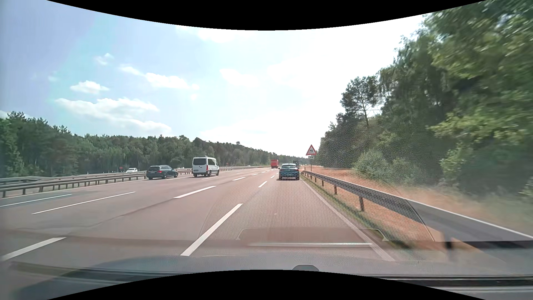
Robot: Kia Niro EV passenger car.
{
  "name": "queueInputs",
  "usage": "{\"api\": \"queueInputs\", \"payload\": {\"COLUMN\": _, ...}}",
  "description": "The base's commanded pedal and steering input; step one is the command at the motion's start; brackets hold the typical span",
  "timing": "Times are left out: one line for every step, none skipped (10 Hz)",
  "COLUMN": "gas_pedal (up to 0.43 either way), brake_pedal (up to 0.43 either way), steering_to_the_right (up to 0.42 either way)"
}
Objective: Follow the waypoints while adhering to traffic rules and regulations
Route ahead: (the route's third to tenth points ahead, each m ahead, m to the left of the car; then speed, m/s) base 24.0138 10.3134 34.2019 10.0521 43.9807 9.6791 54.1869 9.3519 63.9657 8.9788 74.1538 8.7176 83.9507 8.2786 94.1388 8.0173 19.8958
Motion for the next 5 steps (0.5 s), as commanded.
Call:
{"api": "queueInputs", "payload": {"gas_pedal": 0.0, "brake_pedal": 0.134, "steering_to_the_right": -0.001}}
{"api": "queueInputs", "payload": {"gas_pedal": 0.0, "brake_pedal": 0.134, "steering_to_the_right": -0.001}}
{"api": "queueInputs", "payload": {"gas_pedal": 0.0, "brake_pedal": 0.134, "steering_to_the_right": 0.0}}
{"api": "queueInputs", "payload": {"gas_pedal": 0.0, "brake_pedal": 0.14, "steering_to_the_right": 0.0}}
{"api": "queueInputs", "payload": {"gas_pedal": 0.0, "brake_pedal": 0.14, "steering_to_the_right": 0.0}}
